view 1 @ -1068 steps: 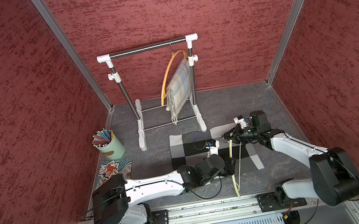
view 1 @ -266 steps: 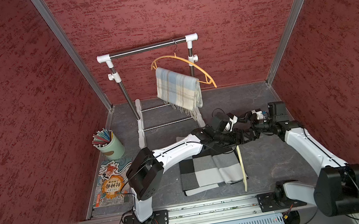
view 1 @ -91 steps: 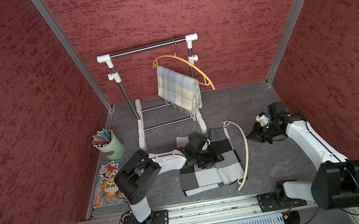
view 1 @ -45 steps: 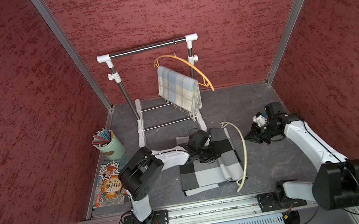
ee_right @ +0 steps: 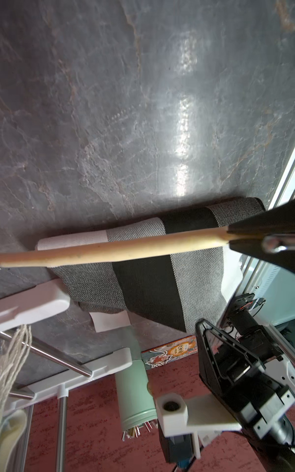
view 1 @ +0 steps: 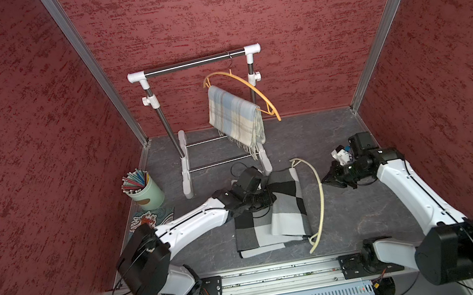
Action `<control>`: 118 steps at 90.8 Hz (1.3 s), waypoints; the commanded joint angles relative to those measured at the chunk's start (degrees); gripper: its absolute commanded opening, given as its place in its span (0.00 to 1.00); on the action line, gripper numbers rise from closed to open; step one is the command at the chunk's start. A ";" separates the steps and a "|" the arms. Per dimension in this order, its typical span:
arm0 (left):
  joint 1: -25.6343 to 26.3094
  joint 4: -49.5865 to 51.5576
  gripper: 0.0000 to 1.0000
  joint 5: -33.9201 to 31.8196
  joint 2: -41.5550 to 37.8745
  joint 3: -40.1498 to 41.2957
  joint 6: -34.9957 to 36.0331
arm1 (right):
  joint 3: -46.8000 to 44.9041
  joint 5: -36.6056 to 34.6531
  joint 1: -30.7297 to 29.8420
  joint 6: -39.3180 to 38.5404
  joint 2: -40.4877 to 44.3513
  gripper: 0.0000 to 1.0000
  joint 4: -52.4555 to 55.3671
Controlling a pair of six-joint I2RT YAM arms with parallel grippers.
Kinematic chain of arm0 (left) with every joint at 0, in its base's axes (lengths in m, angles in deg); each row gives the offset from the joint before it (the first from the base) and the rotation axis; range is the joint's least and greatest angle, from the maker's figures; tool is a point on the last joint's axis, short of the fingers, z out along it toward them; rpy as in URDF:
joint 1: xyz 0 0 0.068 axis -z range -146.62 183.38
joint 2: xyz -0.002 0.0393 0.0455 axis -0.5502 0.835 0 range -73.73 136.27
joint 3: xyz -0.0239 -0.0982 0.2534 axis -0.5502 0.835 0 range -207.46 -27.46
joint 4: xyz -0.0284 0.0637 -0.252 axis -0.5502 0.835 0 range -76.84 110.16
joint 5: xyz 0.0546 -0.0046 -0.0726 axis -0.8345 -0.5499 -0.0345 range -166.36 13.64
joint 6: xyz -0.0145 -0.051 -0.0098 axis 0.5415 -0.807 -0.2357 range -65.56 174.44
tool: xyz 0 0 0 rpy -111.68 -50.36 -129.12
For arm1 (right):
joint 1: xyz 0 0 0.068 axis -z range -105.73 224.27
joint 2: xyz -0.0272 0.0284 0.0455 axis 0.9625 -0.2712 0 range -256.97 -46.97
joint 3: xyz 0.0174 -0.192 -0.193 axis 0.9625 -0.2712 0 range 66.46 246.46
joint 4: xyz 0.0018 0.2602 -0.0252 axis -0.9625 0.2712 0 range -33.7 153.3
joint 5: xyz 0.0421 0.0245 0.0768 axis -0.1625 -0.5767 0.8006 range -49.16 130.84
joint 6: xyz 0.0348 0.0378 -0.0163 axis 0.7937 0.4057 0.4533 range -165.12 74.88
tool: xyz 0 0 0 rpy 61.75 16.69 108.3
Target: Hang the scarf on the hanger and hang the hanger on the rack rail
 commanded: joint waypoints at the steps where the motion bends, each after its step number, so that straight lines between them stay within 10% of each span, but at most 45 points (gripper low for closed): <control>1: -0.56 7.75 0.00 -2.56 -5.76 4.24 -0.27 | 1.08 1.17 -2.29 2.93 3.43 0.00 1.31; 27: -2.08 12.70 0.00 -7.05 -19.63 12.74 -0.76 | 1.38 -2.11 -10.33 11.79 7.57 0.00 -0.58; 62: -13.03 21.59 0.00 -5.02 -35.82 16.51 0.10 | 23.78 -4.06 -16.03 13.38 -1.07 0.00 12.27; 96: -13.81 18.82 0.00 -0.53 -36.55 12.98 -0.87 | 48.81 3.28 -16.16 14.93 -9.19 0.00 25.82; 118: -12.94 -0.23 0.00 3.15 -27.47 21.17 -5.57 | 65.21 2.05 -16.24 11.60 -15.47 0.00 35.49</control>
